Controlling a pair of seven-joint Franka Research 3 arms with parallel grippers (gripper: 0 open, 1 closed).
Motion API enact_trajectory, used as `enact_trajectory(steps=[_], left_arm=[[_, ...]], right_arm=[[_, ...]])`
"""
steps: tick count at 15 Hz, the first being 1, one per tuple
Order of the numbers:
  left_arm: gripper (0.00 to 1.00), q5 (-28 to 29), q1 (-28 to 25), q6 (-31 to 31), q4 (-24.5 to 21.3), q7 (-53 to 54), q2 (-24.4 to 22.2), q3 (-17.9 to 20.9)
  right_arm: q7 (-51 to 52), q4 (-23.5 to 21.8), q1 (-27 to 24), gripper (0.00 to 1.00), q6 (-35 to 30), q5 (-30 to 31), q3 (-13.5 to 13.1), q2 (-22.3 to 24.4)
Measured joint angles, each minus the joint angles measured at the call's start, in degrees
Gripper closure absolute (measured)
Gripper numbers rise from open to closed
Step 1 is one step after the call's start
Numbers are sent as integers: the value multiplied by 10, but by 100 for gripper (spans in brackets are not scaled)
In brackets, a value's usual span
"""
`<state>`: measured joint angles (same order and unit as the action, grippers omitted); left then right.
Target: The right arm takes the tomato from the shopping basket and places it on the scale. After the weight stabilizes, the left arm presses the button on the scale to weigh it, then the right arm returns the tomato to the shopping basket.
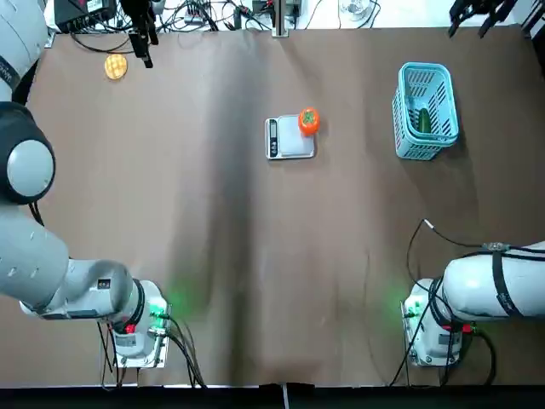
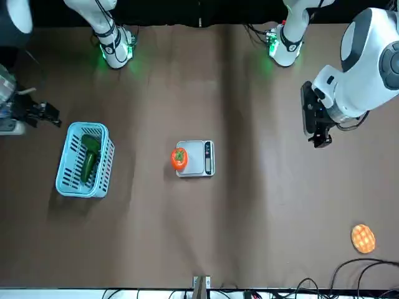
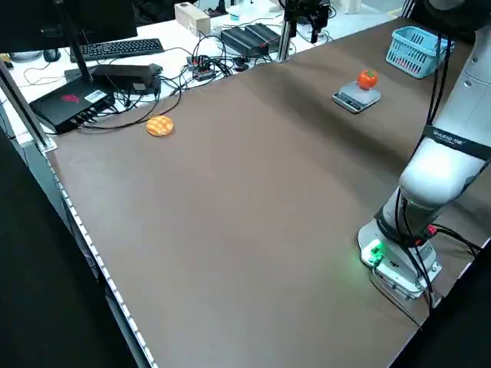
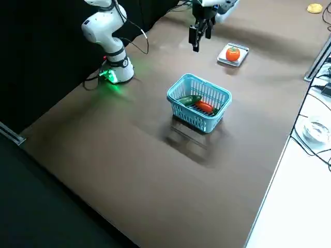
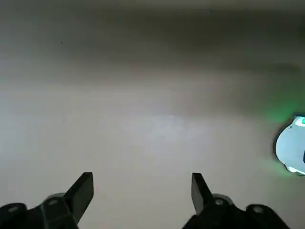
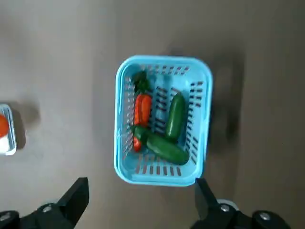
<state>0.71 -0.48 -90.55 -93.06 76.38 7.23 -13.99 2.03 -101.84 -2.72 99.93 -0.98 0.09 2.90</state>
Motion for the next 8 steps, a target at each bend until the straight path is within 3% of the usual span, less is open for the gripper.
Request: enact_trajectory(steps=[3,8], left_arm=[[8,0,4,0,0,0,3,0],[10,0,8,0,0,0,7,0]], right_arm=[[-1,30,-3,1,-1,0,3,0],[-3,38,-6,1,-7,0,6,-6]])
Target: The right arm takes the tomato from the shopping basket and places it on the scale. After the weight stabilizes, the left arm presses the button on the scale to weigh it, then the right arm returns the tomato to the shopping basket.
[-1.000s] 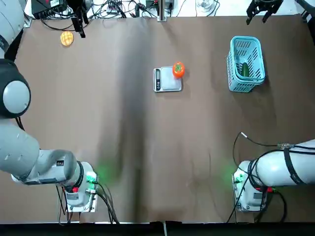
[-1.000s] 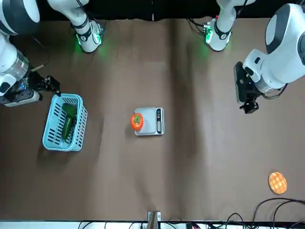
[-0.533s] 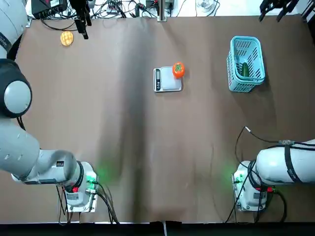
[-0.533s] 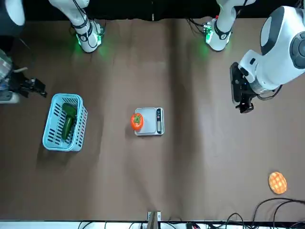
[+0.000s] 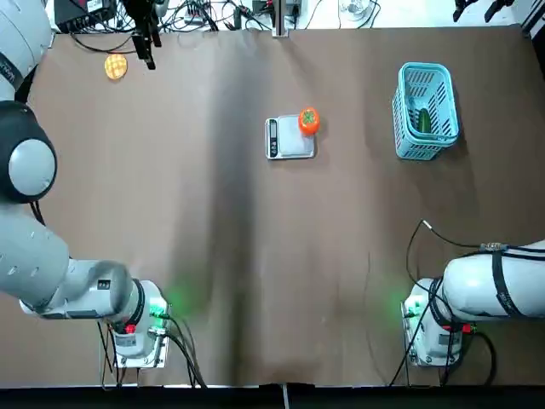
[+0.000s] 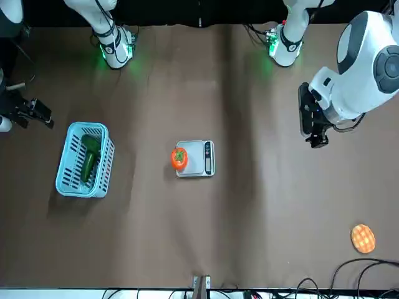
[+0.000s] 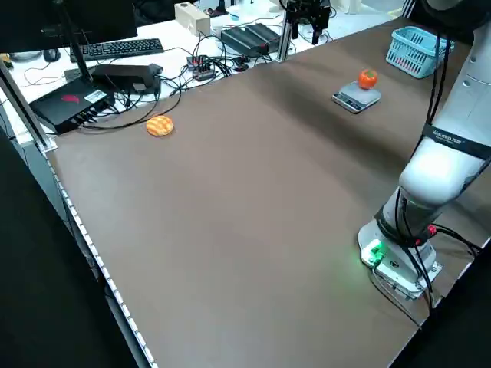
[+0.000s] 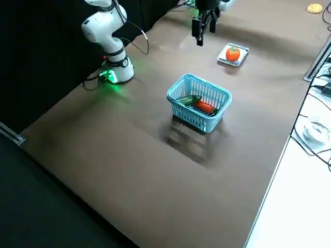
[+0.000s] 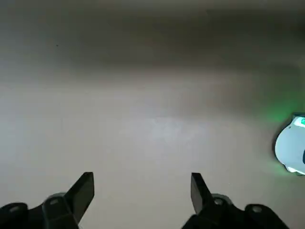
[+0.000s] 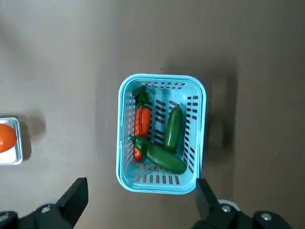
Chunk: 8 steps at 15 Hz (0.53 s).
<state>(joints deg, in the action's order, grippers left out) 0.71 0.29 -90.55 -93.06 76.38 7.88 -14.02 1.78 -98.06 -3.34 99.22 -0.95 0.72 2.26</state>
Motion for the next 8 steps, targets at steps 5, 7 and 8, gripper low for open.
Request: enact_trajectory(steps=[5,7,8], left_arm=[[13,0,8,-1,0,-11,11,0],[15,0,17,-7,0,-26,17,0],[16,0,23,-9,0,-34,19,-1]], right_arm=[[0,17,0,1,-21,0,2,-8],[0,19,0,1,-22,0,2,-12],[0,20,0,1,-22,0,2,-13]])
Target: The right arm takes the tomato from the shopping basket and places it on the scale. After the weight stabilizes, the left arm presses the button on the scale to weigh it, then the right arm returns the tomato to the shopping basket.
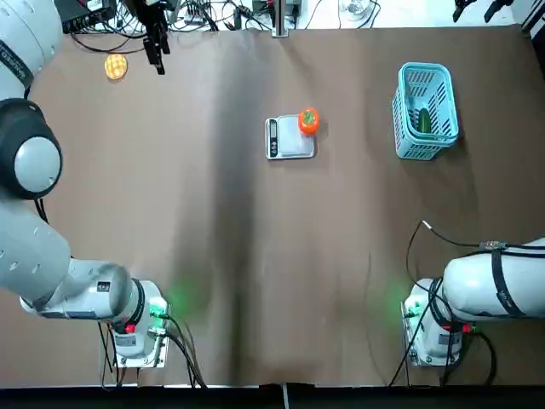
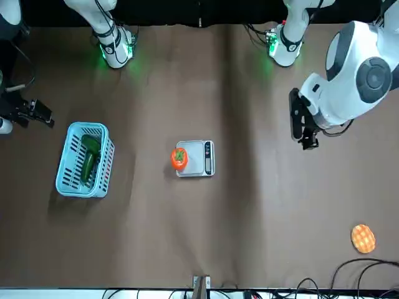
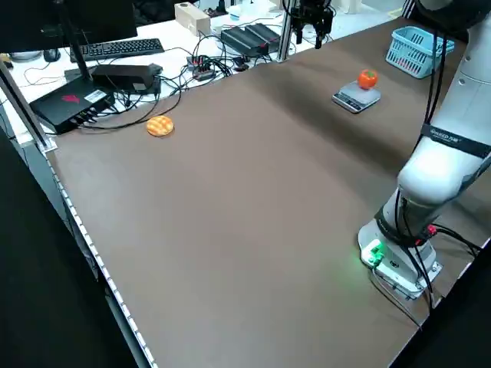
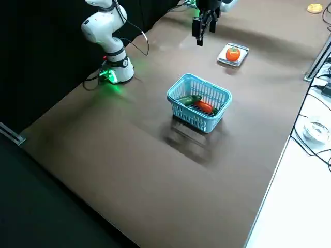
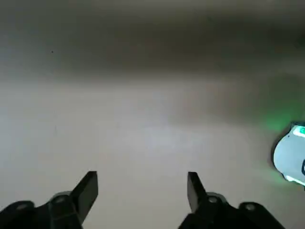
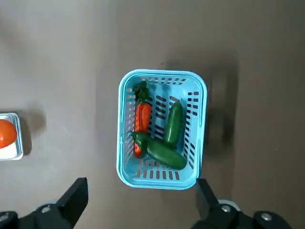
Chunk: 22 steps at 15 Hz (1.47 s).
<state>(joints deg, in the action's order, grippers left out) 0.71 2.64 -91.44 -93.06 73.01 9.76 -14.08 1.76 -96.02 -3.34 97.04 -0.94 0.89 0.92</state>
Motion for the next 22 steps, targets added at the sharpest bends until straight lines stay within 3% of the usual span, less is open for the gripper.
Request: enact_trajectory(steps=[6,9,11,12,13,14,16,18,20,22], left_arm=[[25,0,24,-27,0,-27,19,0],[29,-11,60,-55,0,-71,41,-1],[44,-11,84,-74,0,-105,58,-2],[44,-11,92,-85,0,-111,64,-2],[53,-11,108,-104,0,-116,75,-2],[54,-11,117,-113,0,-123,81,-2],[72,-11,133,-137,0,-143,94,-2],[77,-11,148,-159,0,-150,111,-2],[95,-11,158,-191,0,-155,128,-2],[99,-11,160,-221,0,-157,143,-2]], right_arm=[[0,2,1,1,-2,0,2,-1],[0,3,1,1,-2,0,4,-1],[-1,3,1,1,-2,0,5,-1],[-1,3,1,1,-2,0,5,-1],[-2,3,1,1,-2,0,5,-1],[-2,3,1,1,-2,0,5,-1],[-2,3,1,1,-2,0,5,-1],[-2,3,1,1,-2,0,6,-1],[-2,3,1,1,-2,0,6,-1],[-2,3,1,1,-2,0,6,-1]])
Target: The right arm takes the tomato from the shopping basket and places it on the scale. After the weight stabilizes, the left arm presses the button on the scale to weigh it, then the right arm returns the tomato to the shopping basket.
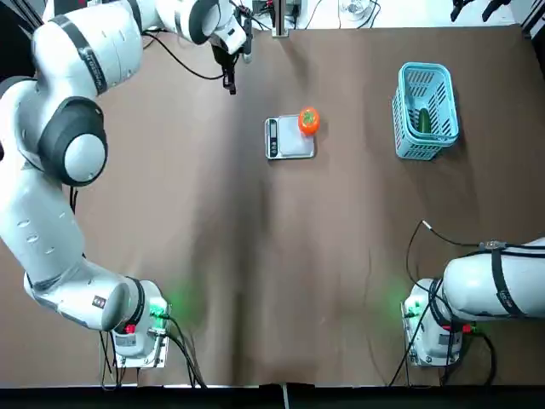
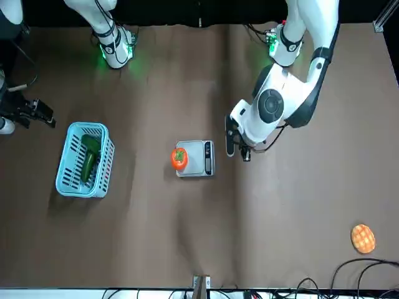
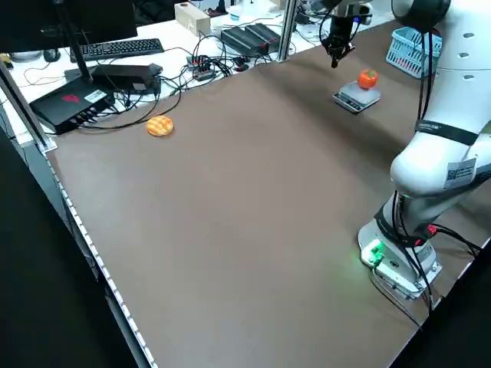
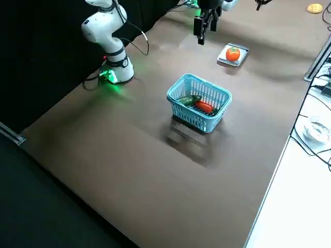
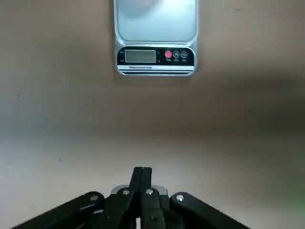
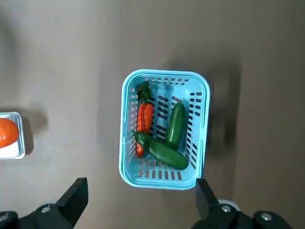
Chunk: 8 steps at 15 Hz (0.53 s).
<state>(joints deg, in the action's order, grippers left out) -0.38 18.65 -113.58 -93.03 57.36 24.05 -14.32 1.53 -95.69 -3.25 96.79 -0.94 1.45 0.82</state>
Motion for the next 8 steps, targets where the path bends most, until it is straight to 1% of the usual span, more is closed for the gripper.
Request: enact_trajectory(steps=[3,8], left_arm=[[99,0,12,-44,0,-4,22,0],[99,0,47,-112,0,-27,67,0]], right_arm=[[0,0,0,1,0,0,0,0],[0,0,0,1,0,0,0,0]])
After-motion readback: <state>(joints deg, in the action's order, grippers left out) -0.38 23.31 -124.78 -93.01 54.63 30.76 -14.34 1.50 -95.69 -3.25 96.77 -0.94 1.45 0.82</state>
